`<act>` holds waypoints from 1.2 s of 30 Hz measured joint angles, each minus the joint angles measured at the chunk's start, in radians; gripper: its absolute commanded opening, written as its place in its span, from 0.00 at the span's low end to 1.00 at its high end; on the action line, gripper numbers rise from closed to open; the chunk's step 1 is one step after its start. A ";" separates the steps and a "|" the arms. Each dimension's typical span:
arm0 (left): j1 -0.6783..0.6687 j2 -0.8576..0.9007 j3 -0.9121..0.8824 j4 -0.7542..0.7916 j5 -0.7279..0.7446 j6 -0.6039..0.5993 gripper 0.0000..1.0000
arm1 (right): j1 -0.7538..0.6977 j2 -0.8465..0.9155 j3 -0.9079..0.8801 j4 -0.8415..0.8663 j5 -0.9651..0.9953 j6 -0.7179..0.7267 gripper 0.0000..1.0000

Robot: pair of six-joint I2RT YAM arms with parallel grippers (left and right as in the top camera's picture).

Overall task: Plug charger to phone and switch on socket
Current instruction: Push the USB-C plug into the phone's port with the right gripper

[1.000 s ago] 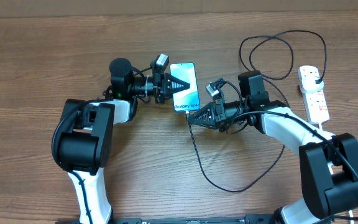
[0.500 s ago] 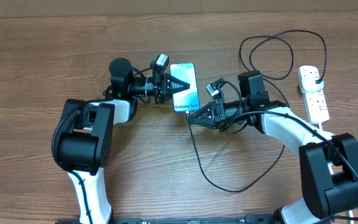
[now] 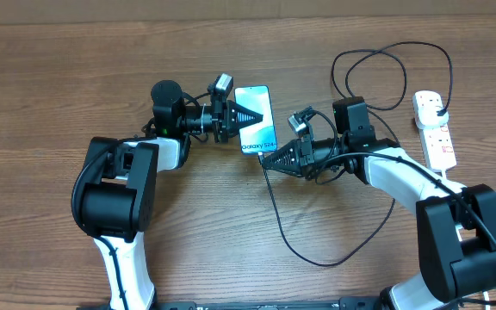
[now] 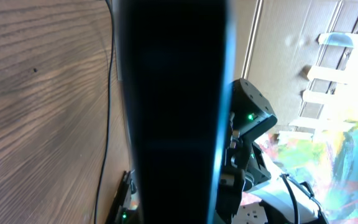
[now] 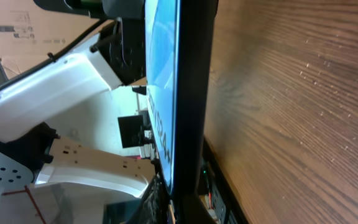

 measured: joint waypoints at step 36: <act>0.005 0.000 0.000 0.003 0.005 -0.002 0.04 | 0.038 0.000 -0.002 0.009 -0.002 -0.044 0.26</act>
